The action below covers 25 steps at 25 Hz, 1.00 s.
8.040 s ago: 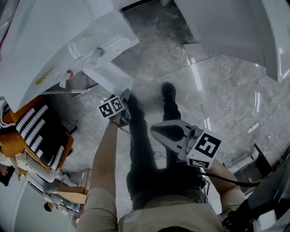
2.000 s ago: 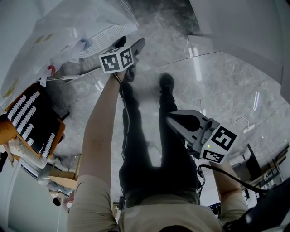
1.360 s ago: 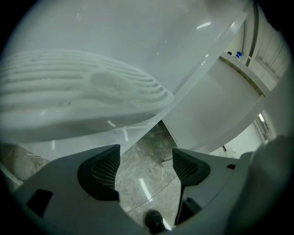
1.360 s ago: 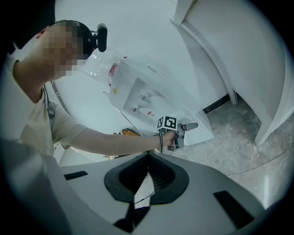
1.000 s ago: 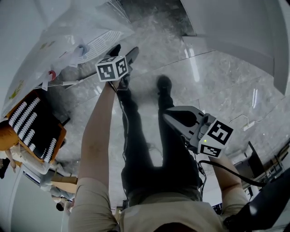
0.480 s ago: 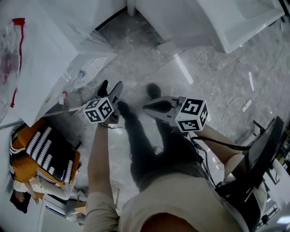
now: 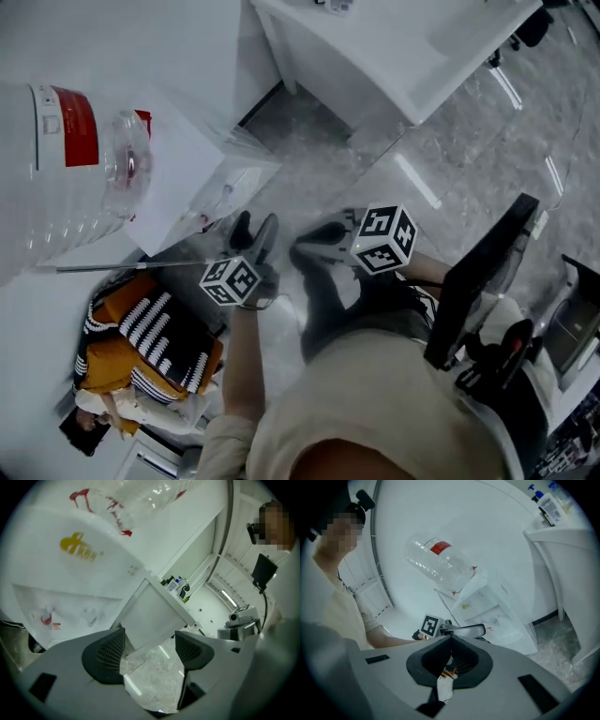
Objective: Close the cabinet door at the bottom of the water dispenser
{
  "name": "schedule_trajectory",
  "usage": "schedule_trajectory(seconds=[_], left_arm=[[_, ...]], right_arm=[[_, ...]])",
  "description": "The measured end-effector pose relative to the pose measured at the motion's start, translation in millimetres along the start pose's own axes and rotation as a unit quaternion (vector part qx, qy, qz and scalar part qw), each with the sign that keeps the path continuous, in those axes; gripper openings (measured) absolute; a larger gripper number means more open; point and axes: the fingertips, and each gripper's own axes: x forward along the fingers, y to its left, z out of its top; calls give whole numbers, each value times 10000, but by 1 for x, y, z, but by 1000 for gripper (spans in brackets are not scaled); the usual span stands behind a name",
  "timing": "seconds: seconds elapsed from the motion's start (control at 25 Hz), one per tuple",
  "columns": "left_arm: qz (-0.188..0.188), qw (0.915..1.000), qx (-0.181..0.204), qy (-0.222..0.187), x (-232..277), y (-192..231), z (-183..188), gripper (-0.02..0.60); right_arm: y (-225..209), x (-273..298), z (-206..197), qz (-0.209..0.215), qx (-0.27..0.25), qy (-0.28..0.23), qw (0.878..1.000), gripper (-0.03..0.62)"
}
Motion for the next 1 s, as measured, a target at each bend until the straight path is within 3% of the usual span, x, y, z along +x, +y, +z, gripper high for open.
schedule_trajectory(seconds=[0.32,0.48,0.6,0.72,1.0], left_arm=[[-473,9946,588,-706,-59,-126,56,331],[-110,9815,1445,-1252,-88,-179,80,236],[494,9712,1766,-1520,-114,-176,85,198],[1111,9629,1748,-1730,-137,-153,88,-5],[1142,9467,2289,-1957,-181,-195,77,-5]], right_arm=[[66,-25,47,390,-807,207,9958,15],[88,-58,65,639,-1109,79,9917,15],[96,-71,74,661,-1249,-42,9900,15],[93,-74,82,579,-1292,-136,9898,15],[129,-87,73,481,-1586,-151,9861,15]])
